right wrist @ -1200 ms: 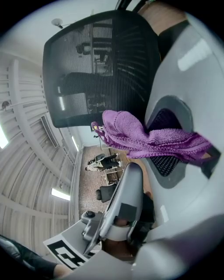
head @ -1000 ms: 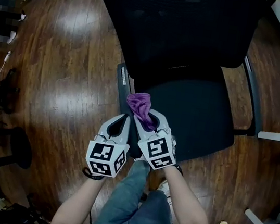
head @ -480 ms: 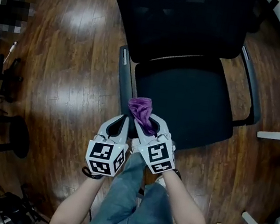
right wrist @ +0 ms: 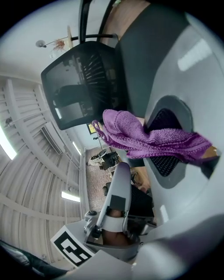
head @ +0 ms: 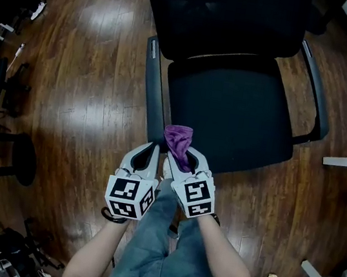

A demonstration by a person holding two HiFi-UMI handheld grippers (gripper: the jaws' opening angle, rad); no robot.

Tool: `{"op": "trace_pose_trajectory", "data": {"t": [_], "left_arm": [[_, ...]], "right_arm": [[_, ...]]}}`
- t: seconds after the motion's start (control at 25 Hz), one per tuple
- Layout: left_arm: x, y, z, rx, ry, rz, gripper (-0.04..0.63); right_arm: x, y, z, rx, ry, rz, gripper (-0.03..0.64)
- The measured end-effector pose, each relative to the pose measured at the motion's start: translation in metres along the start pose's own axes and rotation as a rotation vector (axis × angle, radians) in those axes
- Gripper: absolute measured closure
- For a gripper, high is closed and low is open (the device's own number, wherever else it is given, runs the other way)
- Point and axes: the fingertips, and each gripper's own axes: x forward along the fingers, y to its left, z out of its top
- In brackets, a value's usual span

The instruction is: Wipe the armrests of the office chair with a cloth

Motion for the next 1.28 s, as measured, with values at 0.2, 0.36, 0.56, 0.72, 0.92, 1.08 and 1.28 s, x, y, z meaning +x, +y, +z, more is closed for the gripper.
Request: {"op": "trace_pose_trajectory", "data": {"t": [0.2,0.36,0.56,0.72,0.92,1.08,1.28], "left_arm": [[-0.001,-0.004,-0.014,-0.007,-0.038,0.009,0.591],[-0.004,-0.004,-0.024,-0.007,-0.043,0.01,0.591],[-0.01,-0.002,-0.034,-0.017,-0.046,0.028,0.591],[-0.023,-0.004,-0.028,-0.042,-0.053,0.044,0.591],[-0.048,-0.018,0.006,-0.063,-0.089,0.042,0.591],[-0.071,-0.026,0.028,-0.08,-0.11,0.045,0.591],[-0.097,-0.014,0.046,-0.092,-0.141,0.057,0.591]], "right_arm": [[0.007,-0.005,-0.034,0.039,0.039,0.002,0.518],[0.015,-0.006,-0.059,0.051,0.08,0.005,0.518],[0.017,-0.008,-0.072,0.048,0.105,-0.002,0.518],[0.0,-0.001,-0.045,0.015,0.08,0.003,0.519],[-0.032,0.016,0.017,-0.032,0.025,0.007,0.518],[-0.054,0.04,0.064,-0.063,-0.016,0.021,0.518],[-0.06,0.069,0.098,-0.096,-0.051,0.031,0.518]]}}
